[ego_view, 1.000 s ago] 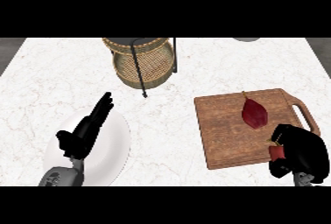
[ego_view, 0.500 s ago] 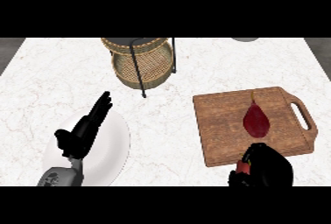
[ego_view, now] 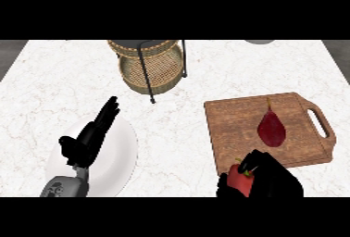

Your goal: Pick the bell pepper from the cutting board and place it in the tiered basket

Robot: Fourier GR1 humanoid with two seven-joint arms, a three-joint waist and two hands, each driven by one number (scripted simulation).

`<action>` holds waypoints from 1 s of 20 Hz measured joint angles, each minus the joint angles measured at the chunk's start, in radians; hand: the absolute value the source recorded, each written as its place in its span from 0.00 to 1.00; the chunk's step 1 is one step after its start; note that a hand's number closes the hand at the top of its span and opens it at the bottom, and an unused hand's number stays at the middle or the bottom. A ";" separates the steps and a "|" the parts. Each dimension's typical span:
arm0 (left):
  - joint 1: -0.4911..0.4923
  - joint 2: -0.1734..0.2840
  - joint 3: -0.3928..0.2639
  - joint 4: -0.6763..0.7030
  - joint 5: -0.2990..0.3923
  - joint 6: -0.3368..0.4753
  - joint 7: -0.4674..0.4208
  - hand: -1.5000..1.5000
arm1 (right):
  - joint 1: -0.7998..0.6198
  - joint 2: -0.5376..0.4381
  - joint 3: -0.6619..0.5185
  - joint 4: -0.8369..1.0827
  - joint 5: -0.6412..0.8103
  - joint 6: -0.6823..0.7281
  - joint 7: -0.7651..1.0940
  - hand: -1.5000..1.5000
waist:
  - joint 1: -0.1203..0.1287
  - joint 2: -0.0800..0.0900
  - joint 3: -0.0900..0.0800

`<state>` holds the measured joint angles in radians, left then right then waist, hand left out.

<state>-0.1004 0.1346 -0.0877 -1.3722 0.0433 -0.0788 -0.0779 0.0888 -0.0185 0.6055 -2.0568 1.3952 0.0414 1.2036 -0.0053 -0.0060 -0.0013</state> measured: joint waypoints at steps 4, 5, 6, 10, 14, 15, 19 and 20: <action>-0.012 0.005 0.001 0.005 0.000 -0.008 0.003 0.50 | -0.121 0.005 0.060 -0.054 0.076 -0.025 0.021 1.00 | 0.009 0.001 -0.001; -0.010 0.006 0.001 0.001 0.000 -0.010 0.005 0.50 | -0.156 0.005 0.065 -0.071 0.087 -0.017 0.026 1.00 | 0.011 0.001 -0.001; -0.012 0.006 0.001 0.006 -0.002 -0.011 0.001 0.50 | -0.196 0.005 0.065 -0.071 0.094 -0.014 0.029 1.00 | 0.014 0.002 -0.002; -0.013 0.011 -0.001 0.000 -0.001 -0.022 0.001 0.50 | -0.350 0.006 0.018 -0.045 0.074 -0.001 0.037 1.00 | 0.029 0.005 -0.002; -0.025 0.000 -0.008 0.013 -0.008 -0.019 -0.001 0.50 | -0.506 0.007 -0.075 0.008 0.019 0.009 0.040 1.00 | 0.042 0.009 -0.003; -0.033 -0.003 -0.014 0.010 -0.011 -0.019 0.005 0.50 | -0.548 0.007 -0.100 0.036 0.006 0.010 0.040 1.00 | 0.047 0.009 -0.003; -0.046 -0.010 -0.022 0.011 -0.010 -0.025 0.014 0.50 | -0.708 0.008 -0.213 0.142 -0.063 0.018 0.040 1.00 | 0.065 0.012 -0.003; -0.050 -0.009 -0.022 0.012 -0.009 -0.029 0.013 0.50 | -0.750 0.009 -0.238 0.173 -0.081 0.019 0.041 1.00 | 0.069 0.013 -0.003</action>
<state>-0.1501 0.1257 -0.1098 -1.3597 0.0342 -0.1075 -0.0644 -0.6610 -0.0099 0.3673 -1.8835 1.3139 0.0604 1.2450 0.0635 0.0066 -0.0044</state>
